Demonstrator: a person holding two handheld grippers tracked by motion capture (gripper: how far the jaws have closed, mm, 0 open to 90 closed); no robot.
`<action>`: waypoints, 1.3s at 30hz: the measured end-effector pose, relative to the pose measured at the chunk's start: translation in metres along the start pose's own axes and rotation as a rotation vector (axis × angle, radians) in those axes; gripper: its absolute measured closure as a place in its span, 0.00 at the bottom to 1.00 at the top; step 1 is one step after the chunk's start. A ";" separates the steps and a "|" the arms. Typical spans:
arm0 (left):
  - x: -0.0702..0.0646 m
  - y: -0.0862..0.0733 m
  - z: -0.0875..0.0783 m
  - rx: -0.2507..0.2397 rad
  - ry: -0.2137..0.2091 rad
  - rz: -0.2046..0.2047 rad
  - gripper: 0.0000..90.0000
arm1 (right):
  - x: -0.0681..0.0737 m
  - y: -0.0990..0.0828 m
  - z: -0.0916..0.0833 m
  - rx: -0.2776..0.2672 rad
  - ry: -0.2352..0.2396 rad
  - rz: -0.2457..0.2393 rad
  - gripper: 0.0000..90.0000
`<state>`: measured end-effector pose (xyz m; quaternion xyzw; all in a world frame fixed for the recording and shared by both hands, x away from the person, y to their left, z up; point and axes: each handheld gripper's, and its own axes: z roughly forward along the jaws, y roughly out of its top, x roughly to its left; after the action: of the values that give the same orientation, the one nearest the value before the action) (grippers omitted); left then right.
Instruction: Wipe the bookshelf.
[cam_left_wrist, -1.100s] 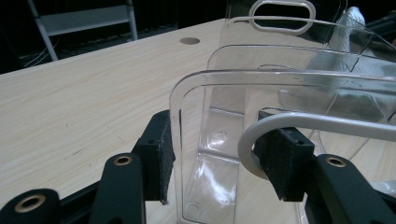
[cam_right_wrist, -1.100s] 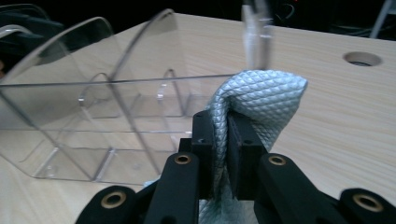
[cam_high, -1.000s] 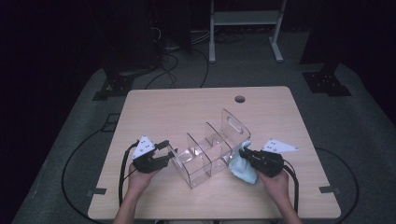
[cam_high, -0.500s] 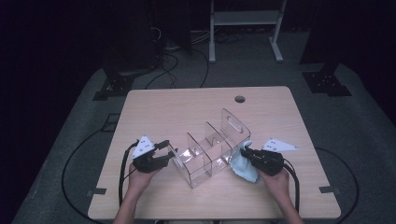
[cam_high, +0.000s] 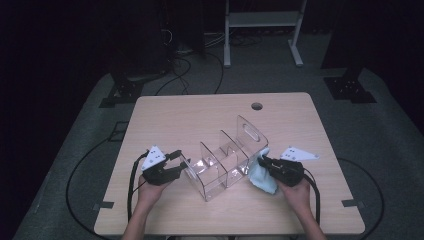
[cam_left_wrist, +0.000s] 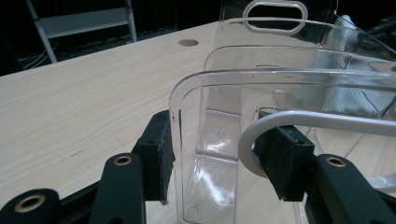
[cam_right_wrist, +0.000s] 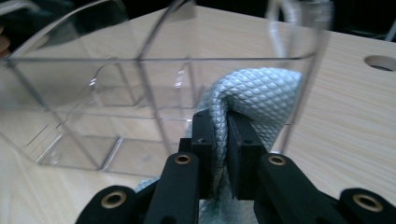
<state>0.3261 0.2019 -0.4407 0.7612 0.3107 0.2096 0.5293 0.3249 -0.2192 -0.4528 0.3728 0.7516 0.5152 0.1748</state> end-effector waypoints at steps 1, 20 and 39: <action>0.000 0.000 0.000 -0.001 0.000 0.000 0.53 | -0.006 0.001 -0.001 -0.006 -0.011 0.022 0.91; -0.003 -0.001 0.000 -0.008 0.010 -0.002 0.53 | 0.009 0.005 -0.004 -0.036 0.029 0.005 0.91; -0.005 -0.002 -0.001 -0.010 0.011 -0.002 0.53 | 0.026 0.002 0.005 -0.019 0.063 -0.039 0.91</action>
<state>0.3218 0.1996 -0.4419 0.7571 0.3132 0.2148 0.5316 0.3113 -0.1960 -0.4502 0.3402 0.7590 0.5302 0.1646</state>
